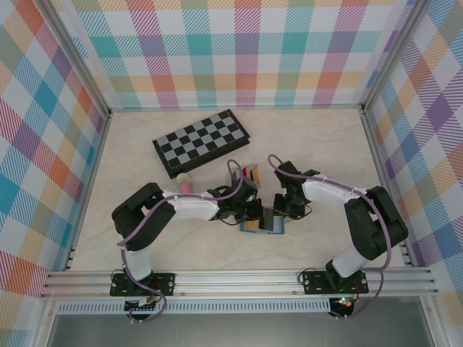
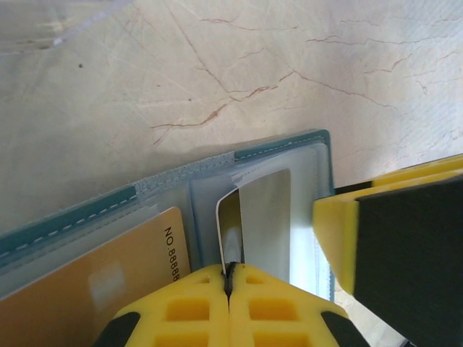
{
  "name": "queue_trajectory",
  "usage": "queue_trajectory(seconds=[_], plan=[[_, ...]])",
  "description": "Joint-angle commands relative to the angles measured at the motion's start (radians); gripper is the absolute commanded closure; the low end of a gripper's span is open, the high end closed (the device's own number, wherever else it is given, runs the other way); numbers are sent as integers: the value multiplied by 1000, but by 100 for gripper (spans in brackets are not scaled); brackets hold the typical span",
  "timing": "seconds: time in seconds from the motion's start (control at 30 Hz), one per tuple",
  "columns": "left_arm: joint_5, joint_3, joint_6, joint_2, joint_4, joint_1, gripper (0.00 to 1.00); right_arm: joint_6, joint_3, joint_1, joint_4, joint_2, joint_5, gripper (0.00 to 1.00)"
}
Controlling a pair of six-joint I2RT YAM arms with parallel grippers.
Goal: Put the credit cards into the card holder
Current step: Insert the credit card into the card slot.
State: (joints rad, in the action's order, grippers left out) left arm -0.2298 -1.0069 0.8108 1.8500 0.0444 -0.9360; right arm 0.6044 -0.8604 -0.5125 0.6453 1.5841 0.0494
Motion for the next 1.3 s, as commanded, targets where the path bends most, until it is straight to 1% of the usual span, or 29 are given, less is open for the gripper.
queue_trajectory(seconds=[0.0,0.13,0.3,0.57,0.63,0.9,1.03,1.13,1.27], plan=[[0,-10,0,22,-55,-26,99,14,24,-1,-18,33,30,77],[5,-13,39,47,-39,-28,100,26,30,-1,-35,42,45,80],[7,-11,80,63,-4,-37,98,44,43,0,-45,30,53,80],[-4,32,177,66,109,-39,91,89,64,2,-48,-11,52,79],[-13,37,192,70,128,-41,90,98,67,4,-52,-21,52,79],[-27,31,192,61,132,-47,82,115,59,13,-66,-60,76,76],[-29,42,191,28,152,-47,77,105,44,23,-62,-95,84,74],[-14,51,185,0,140,-47,71,100,23,34,-44,-119,72,73],[-8,54,180,-19,133,-47,69,88,-4,45,-15,-139,49,72]])
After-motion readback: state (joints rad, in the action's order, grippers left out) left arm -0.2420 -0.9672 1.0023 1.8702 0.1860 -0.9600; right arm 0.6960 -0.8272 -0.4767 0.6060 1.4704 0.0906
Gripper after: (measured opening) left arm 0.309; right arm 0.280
